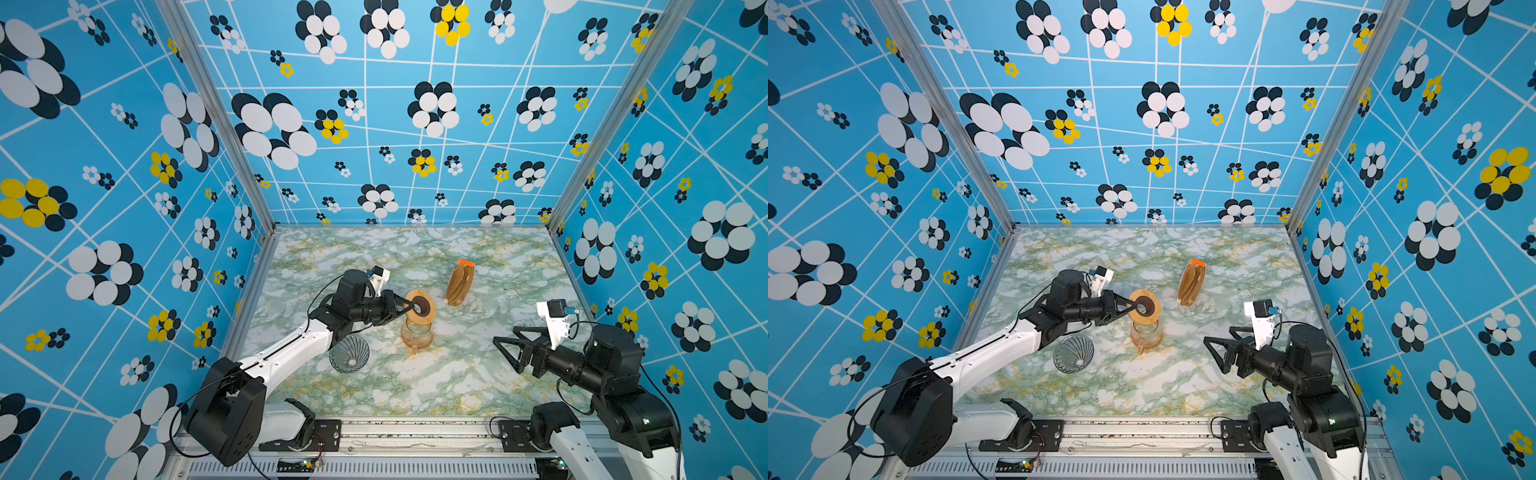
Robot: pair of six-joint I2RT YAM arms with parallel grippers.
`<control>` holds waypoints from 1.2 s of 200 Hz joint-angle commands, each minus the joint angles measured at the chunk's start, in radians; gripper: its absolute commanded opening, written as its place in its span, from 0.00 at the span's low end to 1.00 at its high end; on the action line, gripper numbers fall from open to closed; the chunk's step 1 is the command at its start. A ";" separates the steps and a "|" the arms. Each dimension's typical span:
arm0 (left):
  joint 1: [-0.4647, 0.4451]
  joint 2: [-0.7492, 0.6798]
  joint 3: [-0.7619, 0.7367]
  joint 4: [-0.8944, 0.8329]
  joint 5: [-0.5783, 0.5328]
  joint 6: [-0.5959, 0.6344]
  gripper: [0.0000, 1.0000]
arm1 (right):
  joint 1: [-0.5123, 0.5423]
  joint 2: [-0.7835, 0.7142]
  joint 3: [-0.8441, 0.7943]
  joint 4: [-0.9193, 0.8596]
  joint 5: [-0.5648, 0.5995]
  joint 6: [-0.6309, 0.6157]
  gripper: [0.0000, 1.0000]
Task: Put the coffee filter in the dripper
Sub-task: 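Carry the ring over the pitcher with the left gripper while the right arm shifts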
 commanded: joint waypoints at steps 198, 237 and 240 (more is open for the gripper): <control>0.042 0.171 0.045 -0.009 0.152 0.123 0.16 | 0.007 -0.009 -0.015 0.007 0.005 0.003 0.97; 0.053 0.182 0.043 -0.007 0.160 0.126 0.16 | 0.007 -0.007 -0.017 0.007 0.005 0.003 0.97; 0.054 0.183 0.044 -0.007 0.161 0.126 0.16 | 0.007 -0.007 -0.017 0.006 0.005 0.003 0.97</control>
